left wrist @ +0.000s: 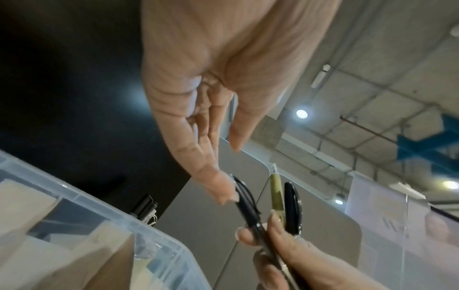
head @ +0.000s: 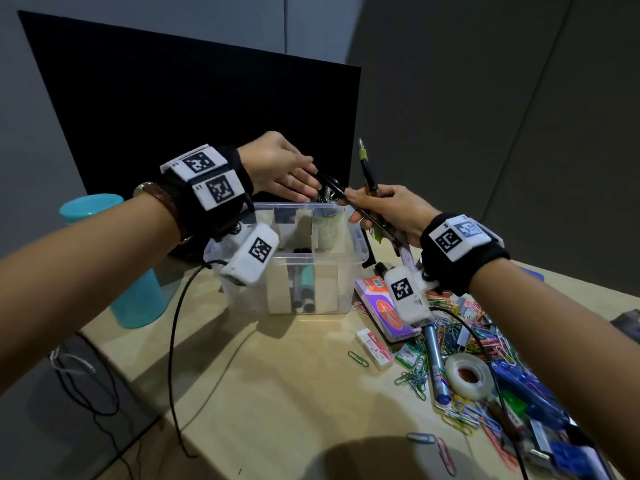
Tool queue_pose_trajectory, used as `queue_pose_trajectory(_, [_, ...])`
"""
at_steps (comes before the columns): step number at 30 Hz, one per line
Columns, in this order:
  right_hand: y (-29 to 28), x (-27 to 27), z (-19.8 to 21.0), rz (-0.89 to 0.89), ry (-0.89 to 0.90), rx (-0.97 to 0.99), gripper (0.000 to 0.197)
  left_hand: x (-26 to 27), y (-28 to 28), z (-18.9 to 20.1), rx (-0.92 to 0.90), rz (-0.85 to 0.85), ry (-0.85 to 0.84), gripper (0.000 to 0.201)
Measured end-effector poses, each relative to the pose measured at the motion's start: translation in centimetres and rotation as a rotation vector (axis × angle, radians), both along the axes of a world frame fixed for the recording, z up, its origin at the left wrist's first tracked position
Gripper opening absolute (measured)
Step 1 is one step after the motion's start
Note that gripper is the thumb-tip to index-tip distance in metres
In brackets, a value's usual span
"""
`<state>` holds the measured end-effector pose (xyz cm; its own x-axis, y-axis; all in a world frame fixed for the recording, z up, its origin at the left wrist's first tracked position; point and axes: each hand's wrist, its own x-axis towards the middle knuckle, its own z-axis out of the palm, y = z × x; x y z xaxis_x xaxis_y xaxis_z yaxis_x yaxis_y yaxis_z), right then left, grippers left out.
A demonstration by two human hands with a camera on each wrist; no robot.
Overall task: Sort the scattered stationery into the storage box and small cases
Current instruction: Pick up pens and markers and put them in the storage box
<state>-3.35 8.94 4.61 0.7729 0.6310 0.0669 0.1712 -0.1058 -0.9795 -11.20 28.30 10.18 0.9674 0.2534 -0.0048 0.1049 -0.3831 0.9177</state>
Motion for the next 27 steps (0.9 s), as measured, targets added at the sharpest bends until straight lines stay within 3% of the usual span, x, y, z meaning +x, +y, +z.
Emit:
queue_pose_trajectory(11, [2.0,-1.2,1.1,0.108,0.005,-0.028,0.019,-0.5,1.3,0.1,-0.033,-0.131,-0.003,0.008])
queue_pose_trajectory(13, [3.1,-1.0,1.1,-0.03,-0.028,0.058,0.016,-0.1,2.1,1.0,0.012,-0.067,-0.08,0.008])
queue_pose_trajectory(16, [4.4,0.8,0.8,-0.341,-0.065,0.241,0.02,1.0,4.0,2.8,0.259,0.068,-0.145,0.01])
queue_pose_trajectory(18, [4.6,1.7,0.9,-0.453,0.017,0.373,0.024,1.9,5.0,3.3,0.474,0.044,-0.076,0.011])
queue_pose_trajectory(21, [4.6,2.4,0.8,-0.46,0.081,0.474,0.03,3.2,5.2,2.5,0.632,-0.174,0.173,0.016])
queue_pose_trajectory(23, [4.6,2.1,0.6,-0.463,0.068,0.433,0.032,4.0,4.7,1.3,0.701,-0.266,0.306,0.018])
queue_pose_trajectory(27, [4.2,0.8,0.6,-0.431,0.115,0.328,0.034,4.8,3.9,-0.8,0.788,-0.297,0.471,0.026])
